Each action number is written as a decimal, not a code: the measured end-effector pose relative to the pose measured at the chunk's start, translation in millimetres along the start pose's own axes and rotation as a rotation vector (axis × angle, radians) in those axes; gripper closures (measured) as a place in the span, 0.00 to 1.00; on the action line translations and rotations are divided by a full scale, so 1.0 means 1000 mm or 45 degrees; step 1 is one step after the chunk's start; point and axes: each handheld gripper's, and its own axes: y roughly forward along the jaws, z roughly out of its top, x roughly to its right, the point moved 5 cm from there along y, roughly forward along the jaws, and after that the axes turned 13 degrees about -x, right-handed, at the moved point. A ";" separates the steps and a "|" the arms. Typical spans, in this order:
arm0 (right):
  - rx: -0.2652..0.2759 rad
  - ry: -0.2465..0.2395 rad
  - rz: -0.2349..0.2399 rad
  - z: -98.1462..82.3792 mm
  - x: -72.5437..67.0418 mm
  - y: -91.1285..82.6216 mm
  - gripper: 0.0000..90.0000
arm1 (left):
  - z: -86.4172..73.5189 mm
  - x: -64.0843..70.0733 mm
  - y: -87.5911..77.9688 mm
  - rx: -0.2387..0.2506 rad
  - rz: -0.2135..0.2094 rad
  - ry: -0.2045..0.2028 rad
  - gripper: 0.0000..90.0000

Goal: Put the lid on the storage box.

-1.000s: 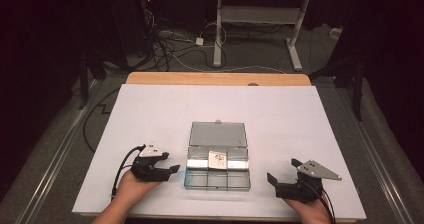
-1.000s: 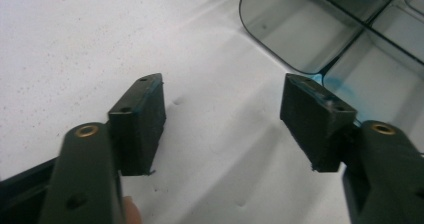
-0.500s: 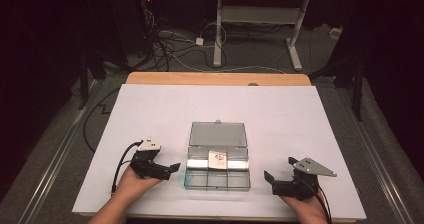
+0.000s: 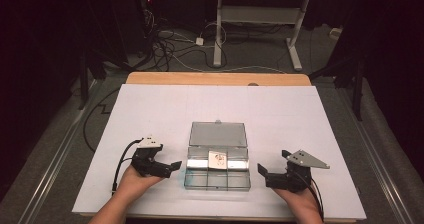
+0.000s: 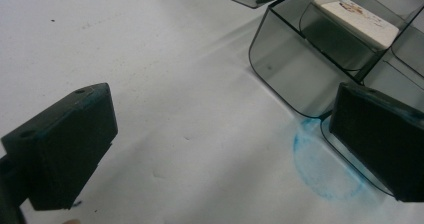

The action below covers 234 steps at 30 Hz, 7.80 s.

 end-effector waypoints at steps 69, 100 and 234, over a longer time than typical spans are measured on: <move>-0.252 0.243 0.295 0.064 -0.013 0.103 0.30 | 0.073 -0.011 0.031 0.040 -0.084 -0.021 0.07; 0.005 -0.008 0.052 0.070 -0.020 0.061 0.73 | 0.076 0.002 0.014 0.163 -0.092 0.118 0.72; -0.227 -0.051 -0.059 -0.027 -0.014 0.005 0.00 | -0.035 0.055 -0.021 0.048 -0.064 0.292 0.94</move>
